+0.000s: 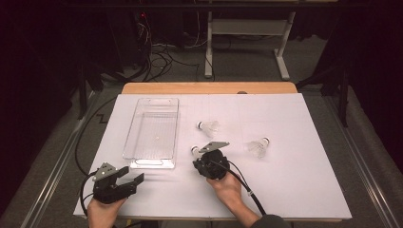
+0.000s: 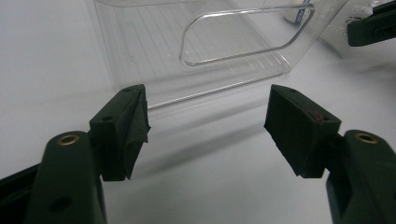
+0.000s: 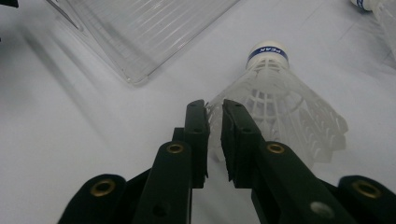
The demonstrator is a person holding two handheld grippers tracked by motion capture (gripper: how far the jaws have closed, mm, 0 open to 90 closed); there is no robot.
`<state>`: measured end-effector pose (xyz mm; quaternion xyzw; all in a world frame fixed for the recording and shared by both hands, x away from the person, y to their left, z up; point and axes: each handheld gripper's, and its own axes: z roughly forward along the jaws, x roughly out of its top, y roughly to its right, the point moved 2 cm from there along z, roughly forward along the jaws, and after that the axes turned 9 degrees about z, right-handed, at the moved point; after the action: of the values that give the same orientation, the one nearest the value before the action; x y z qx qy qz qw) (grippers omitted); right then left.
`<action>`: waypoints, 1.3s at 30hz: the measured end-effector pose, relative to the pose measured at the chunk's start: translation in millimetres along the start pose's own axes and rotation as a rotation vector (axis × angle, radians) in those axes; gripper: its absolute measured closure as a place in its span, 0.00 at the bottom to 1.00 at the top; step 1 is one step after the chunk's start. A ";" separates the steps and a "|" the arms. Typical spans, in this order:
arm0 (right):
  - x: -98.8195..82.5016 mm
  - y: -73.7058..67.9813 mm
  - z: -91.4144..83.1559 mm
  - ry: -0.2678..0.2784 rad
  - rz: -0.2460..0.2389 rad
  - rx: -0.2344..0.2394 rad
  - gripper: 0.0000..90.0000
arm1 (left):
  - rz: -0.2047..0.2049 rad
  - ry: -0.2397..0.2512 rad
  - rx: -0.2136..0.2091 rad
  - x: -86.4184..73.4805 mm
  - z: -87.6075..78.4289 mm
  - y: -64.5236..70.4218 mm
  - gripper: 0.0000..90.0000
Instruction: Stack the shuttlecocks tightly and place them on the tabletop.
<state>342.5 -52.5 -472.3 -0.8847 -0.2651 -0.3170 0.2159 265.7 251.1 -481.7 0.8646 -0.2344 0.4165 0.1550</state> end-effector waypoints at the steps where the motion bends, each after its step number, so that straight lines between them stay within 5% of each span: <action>1: 0.3 0.6 -0.3 0.004 -0.005 0.001 0.93 | 0.000 0.001 0.000 0.0 0.0 0.1 0.34; 11: 0.5 5.3 -4.1 -0.008 -0.007 -0.002 1.00 | 0.000 0.000 -0.002 0.1 0.4 0.1 0.34; 39: -2.7 29.5 -34.8 -0.020 -0.021 0.007 1.00 | 0.002 0.003 -0.001 0.1 -0.1 0.1 0.34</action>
<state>343.0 -95.1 -455.9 -0.8842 -0.2774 -0.3097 0.2130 265.6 251.0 -481.6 0.8638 -0.2350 0.4177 0.1553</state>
